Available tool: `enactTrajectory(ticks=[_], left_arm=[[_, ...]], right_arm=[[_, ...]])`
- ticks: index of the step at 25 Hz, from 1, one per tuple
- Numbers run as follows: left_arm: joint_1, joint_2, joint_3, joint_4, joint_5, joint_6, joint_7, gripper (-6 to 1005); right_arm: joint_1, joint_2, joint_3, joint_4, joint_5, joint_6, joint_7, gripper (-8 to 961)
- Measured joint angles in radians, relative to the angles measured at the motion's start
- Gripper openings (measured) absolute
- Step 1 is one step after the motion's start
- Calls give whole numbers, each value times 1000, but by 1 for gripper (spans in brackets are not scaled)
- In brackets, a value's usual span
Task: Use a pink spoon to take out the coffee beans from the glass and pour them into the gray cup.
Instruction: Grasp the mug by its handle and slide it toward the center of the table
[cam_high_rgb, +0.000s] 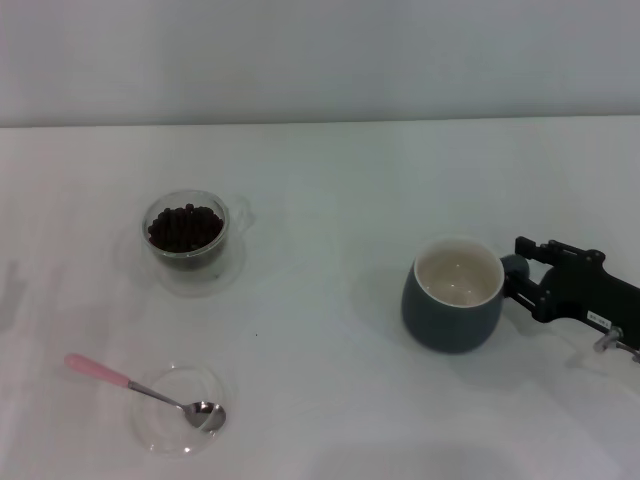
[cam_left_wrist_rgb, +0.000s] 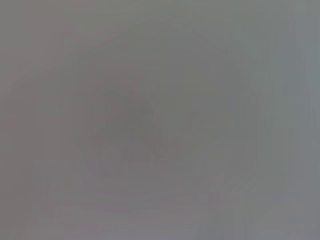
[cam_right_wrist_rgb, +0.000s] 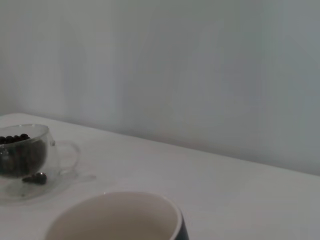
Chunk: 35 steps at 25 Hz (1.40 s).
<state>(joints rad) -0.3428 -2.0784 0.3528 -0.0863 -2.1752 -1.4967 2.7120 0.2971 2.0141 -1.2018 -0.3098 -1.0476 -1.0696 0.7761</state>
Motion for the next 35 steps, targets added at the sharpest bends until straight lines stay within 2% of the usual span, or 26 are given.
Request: enactTrajectory(ticks=[15,20,25,35], left_arm=[[1,0,0,2,-1,-22,-37,870],[0,0,0,2,-2,-23,-38,869],[-3,0,0,2,-2,-23,-38,869],[-8,-2,1,-4,4,-21,-38,869]], right_arm=[[23,-2,-25,0,-3,7,-6,425],[24,-3,-52,-5,-5,-1,-8,239],[24,-3,-75,-2,-4,-38,-8,163],[43,6,-189,-11,4,-64,-8,156]])
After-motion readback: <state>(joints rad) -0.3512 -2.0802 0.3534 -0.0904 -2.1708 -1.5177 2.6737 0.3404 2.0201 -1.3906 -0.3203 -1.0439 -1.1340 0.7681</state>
